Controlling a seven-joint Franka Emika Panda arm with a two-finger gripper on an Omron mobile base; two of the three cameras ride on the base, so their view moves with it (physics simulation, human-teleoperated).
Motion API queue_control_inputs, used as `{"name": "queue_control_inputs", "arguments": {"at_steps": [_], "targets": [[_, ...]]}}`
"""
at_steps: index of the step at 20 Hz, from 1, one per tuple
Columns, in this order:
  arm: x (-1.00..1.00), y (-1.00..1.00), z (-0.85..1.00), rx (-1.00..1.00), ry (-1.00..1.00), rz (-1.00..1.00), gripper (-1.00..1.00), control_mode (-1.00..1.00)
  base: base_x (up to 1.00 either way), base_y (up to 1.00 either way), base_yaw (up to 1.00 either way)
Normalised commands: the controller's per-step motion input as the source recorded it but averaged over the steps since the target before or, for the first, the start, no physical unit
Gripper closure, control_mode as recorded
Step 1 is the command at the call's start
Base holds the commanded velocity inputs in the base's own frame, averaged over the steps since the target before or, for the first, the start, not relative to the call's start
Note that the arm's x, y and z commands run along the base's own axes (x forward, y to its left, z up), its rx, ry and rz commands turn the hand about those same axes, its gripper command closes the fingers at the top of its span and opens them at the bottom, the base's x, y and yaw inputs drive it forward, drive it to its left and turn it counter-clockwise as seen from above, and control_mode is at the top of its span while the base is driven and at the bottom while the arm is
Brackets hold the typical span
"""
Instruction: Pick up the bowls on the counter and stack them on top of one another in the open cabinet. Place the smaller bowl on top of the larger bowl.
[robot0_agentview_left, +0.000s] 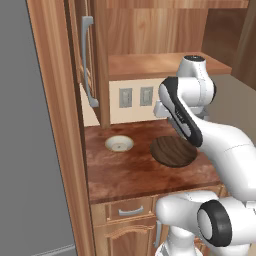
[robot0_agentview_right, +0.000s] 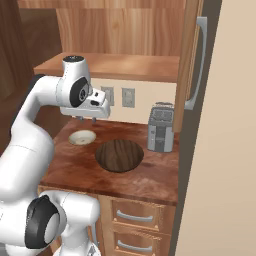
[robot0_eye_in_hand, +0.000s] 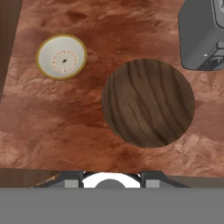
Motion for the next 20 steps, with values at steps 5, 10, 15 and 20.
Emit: {"name": "queue_control_inputs", "arguments": {"at_steps": [5,10,15,20], "targets": [[-0.1,0.02,-0.01,0.0,0.0,0.02,-1.0,-1.0,0.0,0.0,0.0],[-0.31,0.0,-0.08,-0.03,0.0,0.07,-1.0,-1.0,0.0,0.0,0.0],[-0.26,0.05,-0.07,-0.05,0.0,0.07,-1.0,-1.0,0.0,0.0,0.0],[-0.21,0.06,-0.07,-0.06,0.0,0.07,-1.0,-1.0,0.0,0.0,0.0]]}}
